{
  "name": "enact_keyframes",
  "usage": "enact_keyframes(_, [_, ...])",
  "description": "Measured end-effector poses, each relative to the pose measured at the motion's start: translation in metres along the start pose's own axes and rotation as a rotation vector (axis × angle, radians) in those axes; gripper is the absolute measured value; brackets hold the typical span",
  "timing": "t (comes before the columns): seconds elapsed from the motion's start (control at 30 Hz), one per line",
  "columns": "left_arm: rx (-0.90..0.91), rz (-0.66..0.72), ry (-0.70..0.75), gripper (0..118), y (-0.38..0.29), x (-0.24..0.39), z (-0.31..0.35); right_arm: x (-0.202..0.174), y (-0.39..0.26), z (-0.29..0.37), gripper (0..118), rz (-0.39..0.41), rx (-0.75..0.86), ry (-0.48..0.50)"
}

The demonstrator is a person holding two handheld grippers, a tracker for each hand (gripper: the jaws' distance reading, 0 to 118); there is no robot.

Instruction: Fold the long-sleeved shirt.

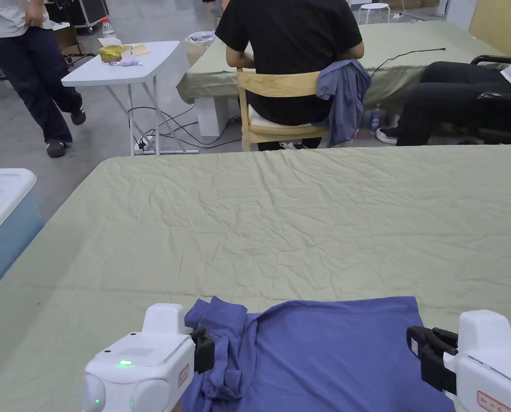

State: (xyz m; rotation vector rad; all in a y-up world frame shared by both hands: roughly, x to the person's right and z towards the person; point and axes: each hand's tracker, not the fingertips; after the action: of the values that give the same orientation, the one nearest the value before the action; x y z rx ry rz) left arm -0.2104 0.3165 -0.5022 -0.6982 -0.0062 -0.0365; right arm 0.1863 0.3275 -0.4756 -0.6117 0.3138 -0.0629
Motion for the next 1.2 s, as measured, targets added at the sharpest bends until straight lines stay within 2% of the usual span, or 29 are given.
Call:
enact_keyframes(0.1, [0.028,0.001,-0.014,23,-0.007,0.0,0.027,0.003,-0.001,0.017,1,-0.026,0.038,-0.035])
enact_keyframes(0.17, [0.061,0.036,-0.08,13,-0.015,-0.002,0.043,0.007,-0.004,0.027,1,-0.06,0.05,-0.04])
enact_keyframes(0.2, [0.07,0.055,-0.099,1,-0.019,-0.002,0.049,0.009,-0.005,0.031,1,-0.071,0.055,-0.042])
enact_keyframes(0.33, [0.028,0.026,-0.112,0,-0.033,-0.001,0.059,0.01,-0.008,0.042,1,-0.077,0.062,-0.064])
enact_keyframes(0.7, [0.004,0.058,-0.092,0,-0.029,-0.009,0.052,0.009,-0.01,0.048,1,-0.05,0.051,-0.129])
enact_keyframes(0.97, [-0.08,0.03,-0.091,0,-0.009,-0.012,0.006,0.01,-0.006,0.025,1,0.013,-0.013,-0.168])
enact_keyframes(1.07, [-0.12,0.036,-0.101,0,0.004,-0.017,-0.023,0.016,-0.007,0.01,1,0.005,-0.035,-0.153])
enact_keyframes(1.1, [-0.133,0.035,-0.101,11,0.009,-0.018,-0.035,0.017,-0.007,0.006,1,0.001,-0.044,-0.15])
enact_keyframes(1.13, [-0.141,0.011,-0.063,27,0.013,-0.019,-0.048,0.019,-0.008,0.001,1,0.0,-0.053,-0.15])
enact_keyframes(1.17, [-0.154,-0.002,-0.042,49,0.018,-0.021,-0.062,0.02,-0.009,-0.005,1,0.0,-0.064,-0.15])
enact_keyframes(1.2, [-0.162,0.011,-0.041,58,0.022,-0.024,-0.074,0.021,-0.009,-0.01,1,0.0,-0.077,-0.151])
